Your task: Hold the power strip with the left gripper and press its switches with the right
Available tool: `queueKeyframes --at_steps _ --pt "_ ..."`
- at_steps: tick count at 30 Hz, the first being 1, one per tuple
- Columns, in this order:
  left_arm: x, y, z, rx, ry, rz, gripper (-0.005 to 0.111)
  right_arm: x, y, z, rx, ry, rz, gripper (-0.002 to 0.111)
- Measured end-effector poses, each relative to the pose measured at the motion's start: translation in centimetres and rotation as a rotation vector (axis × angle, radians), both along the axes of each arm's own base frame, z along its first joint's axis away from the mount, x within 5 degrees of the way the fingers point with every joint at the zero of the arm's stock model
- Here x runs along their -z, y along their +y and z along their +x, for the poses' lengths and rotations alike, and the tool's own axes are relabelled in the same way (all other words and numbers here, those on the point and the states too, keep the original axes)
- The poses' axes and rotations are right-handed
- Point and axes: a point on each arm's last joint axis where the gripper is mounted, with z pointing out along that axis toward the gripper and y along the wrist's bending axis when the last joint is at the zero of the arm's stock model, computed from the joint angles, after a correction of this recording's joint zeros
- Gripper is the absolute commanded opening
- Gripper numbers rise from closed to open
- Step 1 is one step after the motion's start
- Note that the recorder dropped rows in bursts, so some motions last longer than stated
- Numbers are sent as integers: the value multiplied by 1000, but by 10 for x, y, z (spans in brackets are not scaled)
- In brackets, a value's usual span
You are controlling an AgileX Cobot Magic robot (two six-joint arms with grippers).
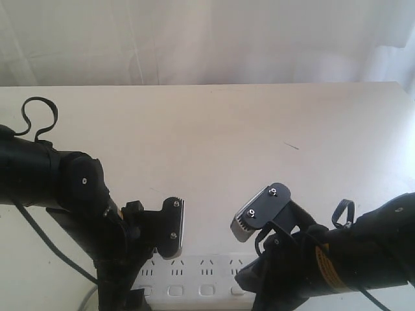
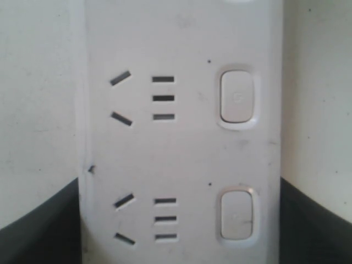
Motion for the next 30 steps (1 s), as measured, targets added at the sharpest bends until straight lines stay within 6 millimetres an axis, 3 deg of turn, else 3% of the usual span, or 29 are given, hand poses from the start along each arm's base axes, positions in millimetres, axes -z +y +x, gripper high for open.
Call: queueKeyframes --at_steps 11,30 --pt "0 0 0 -2 1 0 0 13 1 3 33 40 -27 0" --pt "0 0 0 -2 -1 1 0 12 7 8 46 15 58 0"
